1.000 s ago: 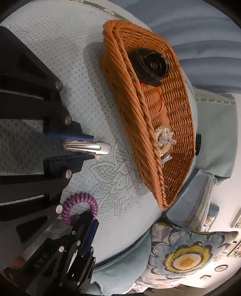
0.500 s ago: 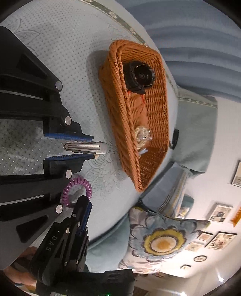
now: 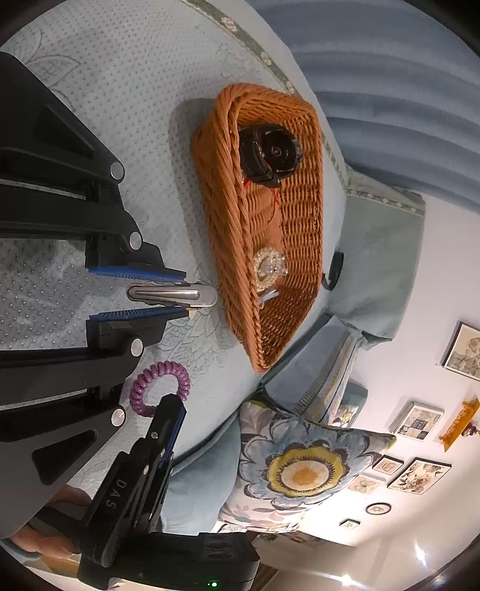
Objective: Organize jewelry
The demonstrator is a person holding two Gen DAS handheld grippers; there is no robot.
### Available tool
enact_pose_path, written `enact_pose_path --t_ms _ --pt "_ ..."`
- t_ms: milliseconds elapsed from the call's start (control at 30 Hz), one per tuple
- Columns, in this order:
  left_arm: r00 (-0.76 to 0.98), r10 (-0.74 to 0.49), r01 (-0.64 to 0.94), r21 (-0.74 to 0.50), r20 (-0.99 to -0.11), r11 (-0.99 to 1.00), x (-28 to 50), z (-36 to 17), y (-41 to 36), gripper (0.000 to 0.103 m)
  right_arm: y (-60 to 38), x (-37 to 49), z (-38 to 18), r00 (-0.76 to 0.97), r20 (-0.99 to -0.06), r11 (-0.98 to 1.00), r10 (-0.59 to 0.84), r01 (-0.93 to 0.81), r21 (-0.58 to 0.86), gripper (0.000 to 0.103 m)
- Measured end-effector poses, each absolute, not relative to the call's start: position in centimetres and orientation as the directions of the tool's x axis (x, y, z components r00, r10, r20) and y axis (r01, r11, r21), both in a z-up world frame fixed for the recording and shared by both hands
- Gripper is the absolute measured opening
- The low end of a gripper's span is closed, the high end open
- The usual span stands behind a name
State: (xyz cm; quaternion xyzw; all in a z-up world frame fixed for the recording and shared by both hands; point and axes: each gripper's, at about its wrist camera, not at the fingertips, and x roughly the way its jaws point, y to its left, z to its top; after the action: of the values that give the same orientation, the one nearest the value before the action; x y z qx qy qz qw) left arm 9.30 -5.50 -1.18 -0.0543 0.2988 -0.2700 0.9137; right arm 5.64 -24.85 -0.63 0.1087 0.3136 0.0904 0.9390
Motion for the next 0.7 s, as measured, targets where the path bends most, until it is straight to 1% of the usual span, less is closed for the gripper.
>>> enact_pose_path --t_ms 400,533,600,667,700 --pt "0.681 -0.538 0.463 -0.279 -0.496 0.842 9.4 -1.0 -5.1 0.012 -25.4 5.1 -0.1 0.805 -0.532 0.947 0.261 -0.108 0.302 0.009" --pt "0.68 -0.541 0.463 -0.282 -0.495 0.84 9.4 -1.0 -5.0 0.012 -25.6 5.5 -0.4 0.794 -0.551 0.947 0.257 -0.094 0.307 0.009" --pt "0.68 -0.543 0.464 -0.284 -0.493 0.839 9.4 -1.1 -5.0 0.012 -25.9 5.4 -0.3 0.8 -0.546 0.947 0.249 -0.083 0.31 0.009" --pt "0.678 -0.543 0.463 -0.286 -0.495 0.839 9.4 -1.1 -5.0 0.012 -26.8 5.1 0.1 0.817 -0.537 0.951 0.207 -0.041 0.305 0.01" --pt "0.678 -0.545 0.463 -0.289 -0.494 0.838 9.4 -1.1 -4.9 0.012 -27.4 5.1 0.1 0.818 -0.54 0.95 0.195 -0.022 0.311 0.012"
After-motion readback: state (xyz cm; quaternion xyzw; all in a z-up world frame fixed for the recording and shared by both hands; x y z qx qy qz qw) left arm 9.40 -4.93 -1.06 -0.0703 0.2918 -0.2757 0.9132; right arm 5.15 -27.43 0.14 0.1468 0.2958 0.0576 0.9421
